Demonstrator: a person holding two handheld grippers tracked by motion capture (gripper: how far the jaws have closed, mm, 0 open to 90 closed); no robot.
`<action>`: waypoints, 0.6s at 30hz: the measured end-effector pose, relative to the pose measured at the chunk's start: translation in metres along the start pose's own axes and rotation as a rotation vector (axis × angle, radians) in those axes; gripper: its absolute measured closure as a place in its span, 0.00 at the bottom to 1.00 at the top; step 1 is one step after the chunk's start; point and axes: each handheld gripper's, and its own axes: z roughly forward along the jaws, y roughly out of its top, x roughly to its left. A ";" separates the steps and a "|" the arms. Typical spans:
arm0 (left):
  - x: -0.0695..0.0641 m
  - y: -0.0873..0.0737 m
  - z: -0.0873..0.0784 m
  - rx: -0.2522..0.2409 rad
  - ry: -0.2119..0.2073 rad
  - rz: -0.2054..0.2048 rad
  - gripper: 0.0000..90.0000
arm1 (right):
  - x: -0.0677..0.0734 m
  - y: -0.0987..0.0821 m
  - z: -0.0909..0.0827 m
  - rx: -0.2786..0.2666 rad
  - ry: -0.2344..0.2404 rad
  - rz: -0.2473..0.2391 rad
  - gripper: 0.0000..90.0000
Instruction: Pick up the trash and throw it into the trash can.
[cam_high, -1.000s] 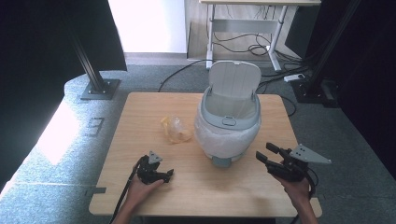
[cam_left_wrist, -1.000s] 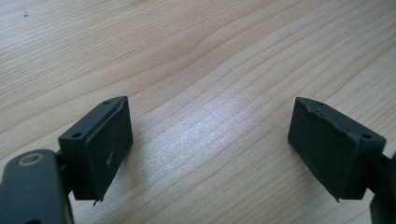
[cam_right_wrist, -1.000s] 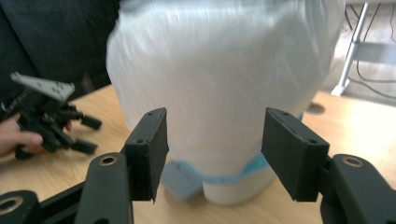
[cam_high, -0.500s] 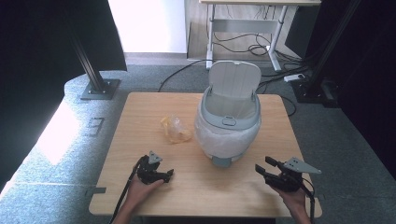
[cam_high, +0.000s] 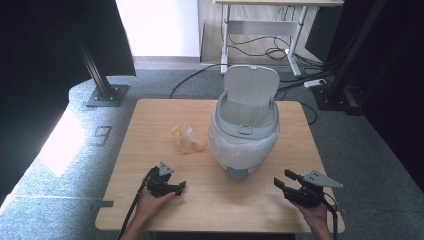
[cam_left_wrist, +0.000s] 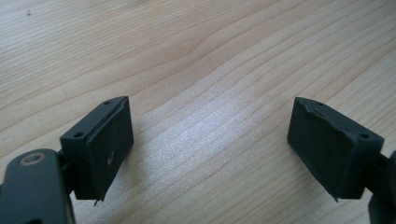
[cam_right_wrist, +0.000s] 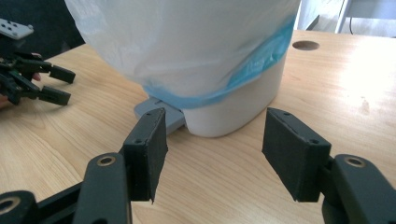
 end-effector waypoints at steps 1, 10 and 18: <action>0.000 0.000 -0.001 -0.001 0.007 -0.003 0.16 | -0.001 -0.002 0.000 0.004 -0.002 0.001 0.44; 0.012 0.003 -0.014 -0.053 0.015 -0.064 0.16 | -0.005 -0.011 0.004 0.038 -0.016 0.007 0.44; 0.018 0.015 -0.012 -0.059 0.019 -0.077 0.16 | -0.004 -0.016 0.012 0.076 -0.011 -0.007 0.44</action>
